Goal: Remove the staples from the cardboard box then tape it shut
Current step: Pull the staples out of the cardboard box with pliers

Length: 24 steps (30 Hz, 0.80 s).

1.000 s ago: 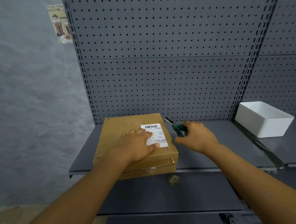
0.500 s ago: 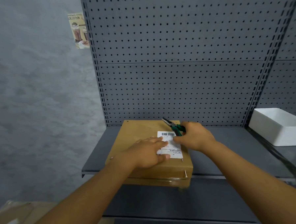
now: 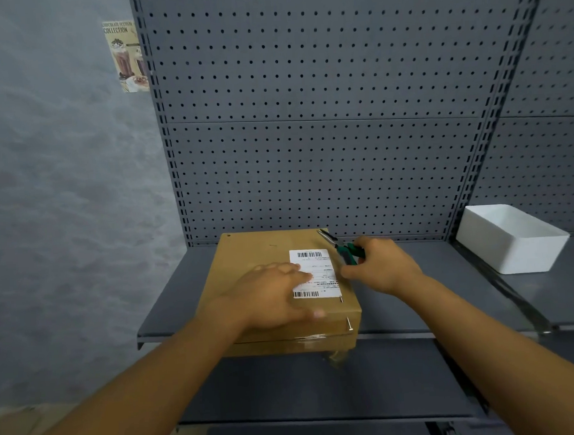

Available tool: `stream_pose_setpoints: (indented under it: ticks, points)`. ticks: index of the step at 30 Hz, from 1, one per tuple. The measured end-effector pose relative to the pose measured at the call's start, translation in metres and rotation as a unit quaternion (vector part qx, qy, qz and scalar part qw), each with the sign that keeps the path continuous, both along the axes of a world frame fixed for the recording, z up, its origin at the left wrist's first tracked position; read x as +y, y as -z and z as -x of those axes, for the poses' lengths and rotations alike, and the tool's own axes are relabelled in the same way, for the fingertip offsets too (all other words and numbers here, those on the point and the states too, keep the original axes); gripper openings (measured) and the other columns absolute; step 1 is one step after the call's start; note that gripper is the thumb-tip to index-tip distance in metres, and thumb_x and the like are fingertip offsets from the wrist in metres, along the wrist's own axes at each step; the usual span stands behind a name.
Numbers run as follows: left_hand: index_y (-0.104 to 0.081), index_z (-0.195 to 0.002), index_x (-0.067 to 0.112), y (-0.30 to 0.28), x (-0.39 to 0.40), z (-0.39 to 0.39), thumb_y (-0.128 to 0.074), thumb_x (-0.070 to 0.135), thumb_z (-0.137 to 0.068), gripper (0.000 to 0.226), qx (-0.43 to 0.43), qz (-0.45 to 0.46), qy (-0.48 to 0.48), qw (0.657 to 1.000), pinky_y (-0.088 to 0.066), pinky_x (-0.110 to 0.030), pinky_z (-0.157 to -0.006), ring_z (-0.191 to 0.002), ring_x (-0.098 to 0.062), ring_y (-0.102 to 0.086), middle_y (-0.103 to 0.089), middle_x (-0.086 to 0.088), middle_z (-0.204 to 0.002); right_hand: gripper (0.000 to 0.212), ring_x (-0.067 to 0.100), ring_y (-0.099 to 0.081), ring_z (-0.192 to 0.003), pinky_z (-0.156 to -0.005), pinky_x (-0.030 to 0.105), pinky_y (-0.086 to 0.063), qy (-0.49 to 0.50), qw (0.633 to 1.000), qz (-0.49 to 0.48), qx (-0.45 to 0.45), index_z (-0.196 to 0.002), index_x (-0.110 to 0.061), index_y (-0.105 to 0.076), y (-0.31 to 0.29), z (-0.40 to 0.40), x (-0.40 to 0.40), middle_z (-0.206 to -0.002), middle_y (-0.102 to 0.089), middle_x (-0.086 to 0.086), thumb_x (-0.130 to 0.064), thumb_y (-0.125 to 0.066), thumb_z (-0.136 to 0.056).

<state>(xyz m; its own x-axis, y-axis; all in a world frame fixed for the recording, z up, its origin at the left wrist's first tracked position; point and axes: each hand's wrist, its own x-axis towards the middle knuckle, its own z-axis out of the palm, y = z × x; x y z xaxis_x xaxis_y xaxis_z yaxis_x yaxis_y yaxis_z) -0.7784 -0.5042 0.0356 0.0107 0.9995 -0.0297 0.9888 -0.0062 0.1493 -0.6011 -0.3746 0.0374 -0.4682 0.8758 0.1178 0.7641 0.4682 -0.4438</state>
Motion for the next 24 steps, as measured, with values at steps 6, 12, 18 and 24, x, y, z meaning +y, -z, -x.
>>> stream_pose_setpoints:
  ticks: [6, 12, 18, 24]
  points:
    - [-0.050, -0.134, 0.021, -0.006, 0.010, 0.068, -0.043, 0.045, -0.097, 0.045, -0.094, -0.061, -0.183, 0.977, -0.036, -0.038, -0.105, -0.128, -0.023, -0.044, -0.047, -0.004, -0.142, 0.041, 0.024, -0.062, -0.071, -0.066, 0.041, -0.058, -0.010, 0.998, 0.056, 0.004, -0.097, -0.013, -0.058, 0.006, -0.004, -0.006, -0.086, -0.062, 0.006, -0.044, -0.069, -0.074]
    - [-0.019, -0.152, 0.017, 0.006, 0.002, 0.094, -0.044, 0.038, -0.100, 0.062, -0.183, 0.063, -0.288, 0.938, -0.031, -0.036, -0.108, -0.138, -0.031, -0.033, -0.026, -0.011, -0.155, 0.039, 0.014, -0.058, -0.069, -0.057, 0.028, -0.050, -0.022, 0.994, 0.105, 0.011, -0.104, -0.012, -0.058, 0.013, -0.004, -0.011, -0.090, -0.060, 0.003, -0.038, -0.069, -0.077]
    - [-0.016, -0.152, 0.014, 0.010, -0.004, 0.090, -0.037, 0.041, -0.101, 0.062, -0.125, 0.072, -0.284, 0.948, -0.029, -0.038, -0.109, -0.138, -0.031, -0.033, -0.026, -0.014, -0.155, 0.036, 0.015, -0.060, -0.075, -0.066, 0.033, -0.053, -0.027, 0.996, 0.089, -0.004, -0.100, -0.019, -0.056, 0.013, 0.003, -0.008, -0.087, -0.060, 0.000, -0.040, -0.069, -0.074]
    - [-0.015, -0.153, 0.019, 0.011, -0.013, 0.089, -0.037, 0.040, -0.101, 0.060, -0.154, 0.067, -0.273, 0.947, -0.026, -0.038, -0.112, -0.140, -0.030, -0.030, -0.024, -0.010, -0.157, 0.046, 0.019, -0.056, -0.093, -0.068, 0.030, -0.044, -0.046, 0.997, -0.020, -0.060, -0.110, -0.022, -0.058, 0.009, 0.015, -0.011, -0.107, -0.054, -0.002, -0.048, -0.068, -0.074]
